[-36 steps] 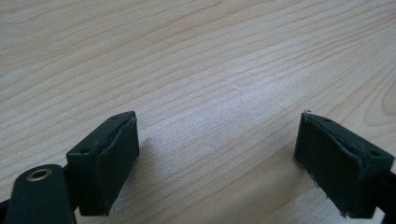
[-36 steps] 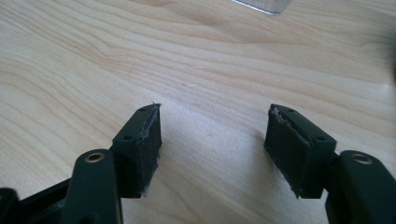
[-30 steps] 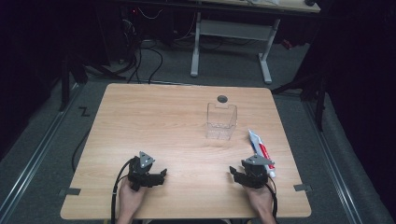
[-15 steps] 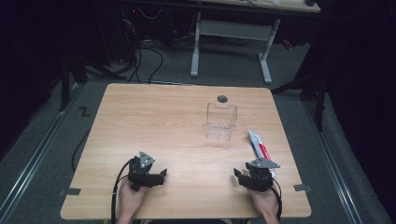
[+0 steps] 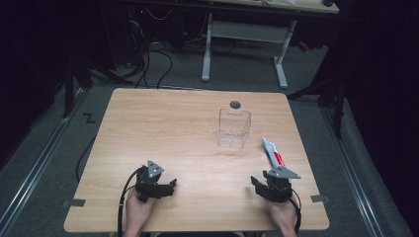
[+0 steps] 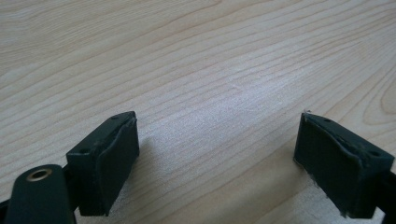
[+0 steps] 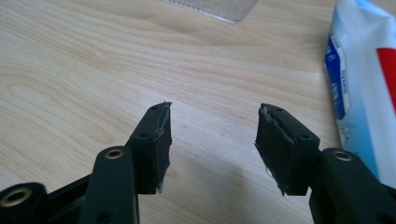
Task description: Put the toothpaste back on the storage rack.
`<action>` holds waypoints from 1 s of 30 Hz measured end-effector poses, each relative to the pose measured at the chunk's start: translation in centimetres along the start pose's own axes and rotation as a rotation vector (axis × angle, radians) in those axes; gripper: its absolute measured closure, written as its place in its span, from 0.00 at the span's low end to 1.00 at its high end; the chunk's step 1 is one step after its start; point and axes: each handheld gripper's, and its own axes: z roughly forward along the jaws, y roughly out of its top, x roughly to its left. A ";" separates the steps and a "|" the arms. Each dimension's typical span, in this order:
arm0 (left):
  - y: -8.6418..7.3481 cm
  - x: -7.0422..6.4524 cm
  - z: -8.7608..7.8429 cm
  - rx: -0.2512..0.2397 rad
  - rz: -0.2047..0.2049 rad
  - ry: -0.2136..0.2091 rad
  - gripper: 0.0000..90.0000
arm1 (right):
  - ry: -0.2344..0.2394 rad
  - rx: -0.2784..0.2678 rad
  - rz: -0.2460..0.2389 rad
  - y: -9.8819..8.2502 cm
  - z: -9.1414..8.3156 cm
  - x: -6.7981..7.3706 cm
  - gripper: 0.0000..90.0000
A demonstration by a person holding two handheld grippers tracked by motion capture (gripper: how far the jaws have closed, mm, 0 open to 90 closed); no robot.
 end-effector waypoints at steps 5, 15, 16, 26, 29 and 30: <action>0.0 0.0 0.0 0.000 0.000 0.000 0.16 | -0.015 -0.028 0.001 0.5 -0.5 -0.3 0.53; 0.0 0.0 0.0 0.000 0.000 0.000 0.16 | -0.032 -0.033 0.035 0.9 -1.4 -1.7 0.53; 0.0 0.0 0.0 0.000 0.000 0.000 0.16 | -0.036 -0.032 0.039 0.9 -1.5 -1.8 0.53; 0.0 0.0 0.0 0.000 0.000 0.000 0.16 | -0.048 -0.041 0.057 1.3 -1.7 -3.1 0.54; 0.0 0.0 0.0 0.000 0.000 0.000 0.16 | -0.056 -0.039 0.075 1.4 -1.8 -3.7 0.54; 0.0 0.0 0.0 0.000 0.000 0.000 0.16 | -0.057 -0.041 0.074 1.4 -1.8 -3.9 0.54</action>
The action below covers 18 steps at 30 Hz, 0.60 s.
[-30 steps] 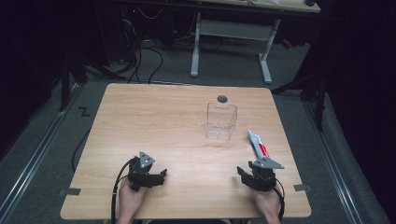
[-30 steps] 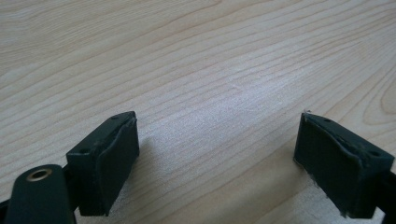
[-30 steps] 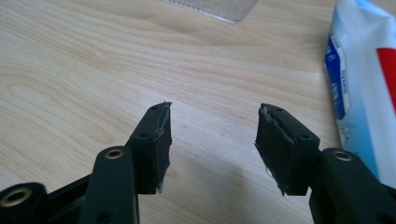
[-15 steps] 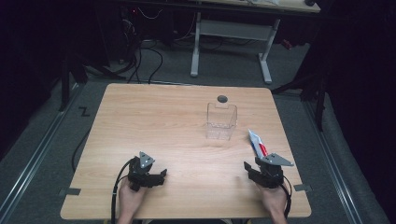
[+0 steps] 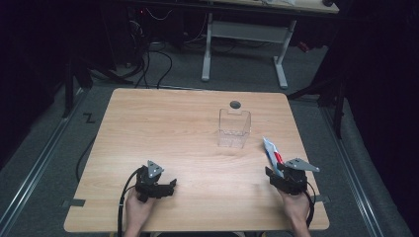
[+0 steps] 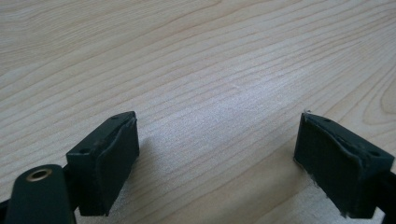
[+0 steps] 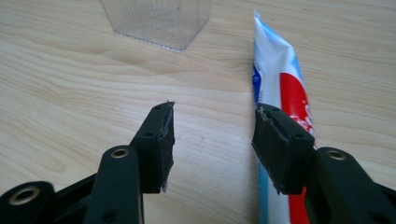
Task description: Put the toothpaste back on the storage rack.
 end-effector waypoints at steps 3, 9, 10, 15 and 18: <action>0.0 0.0 0.0 0.000 0.000 0.000 0.16 | -0.006 -0.001 0.015 0.2 -0.1 -0.5 0.54; 0.0 0.0 0.0 0.000 0.000 0.000 0.16 | -0.016 0.008 0.023 0.5 -0.1 -1.2 0.54; 0.0 0.0 0.0 0.000 0.000 0.000 0.16 | -0.017 0.009 0.027 0.5 0.0 -1.3 0.54; 0.0 0.0 0.0 0.000 0.000 0.000 0.16 | -0.028 0.017 0.016 1.0 0.2 -1.8 0.58; 0.0 0.0 0.0 0.000 0.000 0.000 0.16 | -0.034 0.029 0.018 1.4 0.4 -2.2 0.59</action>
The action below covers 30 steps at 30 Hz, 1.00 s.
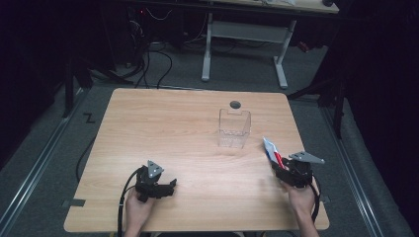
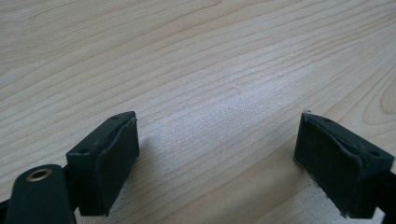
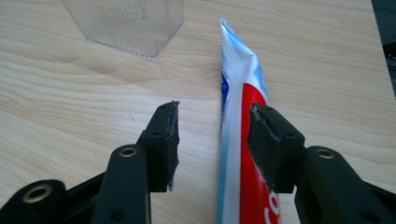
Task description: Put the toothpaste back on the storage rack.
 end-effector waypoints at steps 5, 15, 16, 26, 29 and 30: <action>0.0 0.0 0.0 0.000 0.000 0.000 0.16 | -0.014 0.014 -0.009 1.0 0.7 -0.6 0.59; 0.0 0.0 0.0 0.000 0.000 0.000 0.16 | -0.049 0.076 -0.027 2.9 2.3 -1.2 0.58; 0.0 0.0 0.0 0.000 0.000 0.000 0.16 | -0.047 0.078 -0.028 3.0 2.5 -1.2 0.59; 0.0 0.0 0.0 0.000 0.000 0.000 0.16 | -0.064 0.125 -0.025 3.9 3.9 -1.9 0.59; 0.0 0.0 0.0 0.000 0.000 0.000 0.16 | -0.060 0.138 -0.011 4.0 4.4 -2.0 0.59; 0.0 0.0 0.0 0.000 0.000 0.000 0.16 | -0.058 0.145 -0.011 4.0 4.6 -2.0 0.59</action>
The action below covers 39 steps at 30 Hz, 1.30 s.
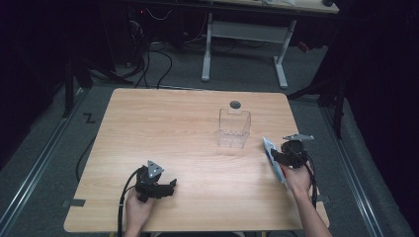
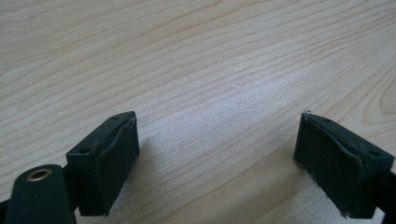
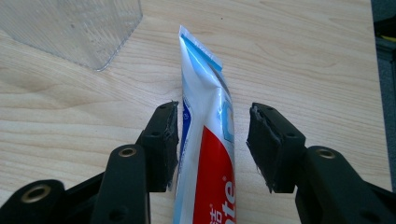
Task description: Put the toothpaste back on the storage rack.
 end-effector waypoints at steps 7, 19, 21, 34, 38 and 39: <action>0.0 0.0 0.0 0.000 0.000 0.000 0.16 | -0.014 0.045 0.016 0.3 1.2 -0.1 0.53; 0.0 0.0 0.0 0.000 0.000 0.000 0.16 | -0.004 0.102 0.041 0.3 2.9 -0.5 0.49; 0.0 0.0 0.0 0.000 0.001 0.000 0.16 | 0.004 0.111 0.046 0.3 3.2 -0.6 0.48; 0.0 0.0 0.0 -0.001 0.000 0.000 0.16 | 0.043 0.163 0.048 0.3 4.0 -0.5 0.57; 0.0 0.0 0.0 -0.001 0.000 0.000 0.16 | 0.042 0.195 0.030 0.8 4.3 -0.3 0.60; 0.0 0.0 0.0 -0.001 0.000 0.000 0.16 | 0.032 0.197 0.019 0.9 4.4 -0.1 0.60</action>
